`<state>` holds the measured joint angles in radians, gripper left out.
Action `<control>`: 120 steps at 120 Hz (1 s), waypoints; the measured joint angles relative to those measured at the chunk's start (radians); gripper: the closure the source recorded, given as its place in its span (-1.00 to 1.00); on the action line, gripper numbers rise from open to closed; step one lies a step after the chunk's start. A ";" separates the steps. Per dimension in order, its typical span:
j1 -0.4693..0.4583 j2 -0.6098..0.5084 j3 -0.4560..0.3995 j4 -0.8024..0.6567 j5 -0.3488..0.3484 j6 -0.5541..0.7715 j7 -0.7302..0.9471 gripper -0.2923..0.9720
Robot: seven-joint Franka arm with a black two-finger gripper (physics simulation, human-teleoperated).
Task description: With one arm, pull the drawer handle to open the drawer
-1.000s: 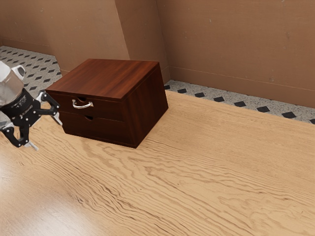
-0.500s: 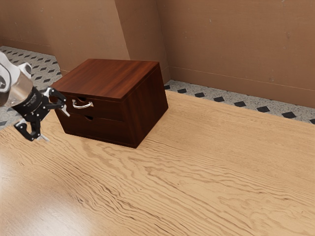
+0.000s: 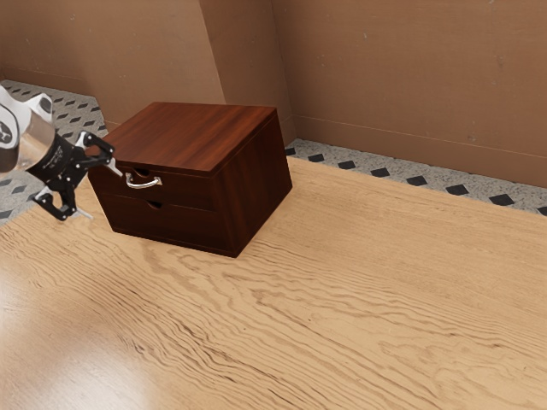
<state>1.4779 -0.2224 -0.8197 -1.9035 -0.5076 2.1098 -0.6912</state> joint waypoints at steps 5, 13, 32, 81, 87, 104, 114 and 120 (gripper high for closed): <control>0.002 0.016 -0.007 0.004 0.002 0.007 0.005 -0.54; 0.003 0.038 -0.015 0.006 0.007 0.020 0.012 -0.54; 0.000 0.095 -0.018 0.027 0.021 0.047 0.025 -0.54; -0.367 0.156 0.319 0.046 0.100 0.079 0.045 -0.54; -0.453 0.163 0.402 0.048 0.102 0.079 0.047 -0.54; -0.538 0.202 0.500 0.063 0.110 0.080 0.052 -0.54; -0.532 0.220 0.507 0.085 0.115 0.081 0.054 -0.54; -0.527 0.232 0.508 0.098 0.119 0.082 0.056 -0.54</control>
<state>0.9509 0.0096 -0.3121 -1.8054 -0.3888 2.1916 -0.6356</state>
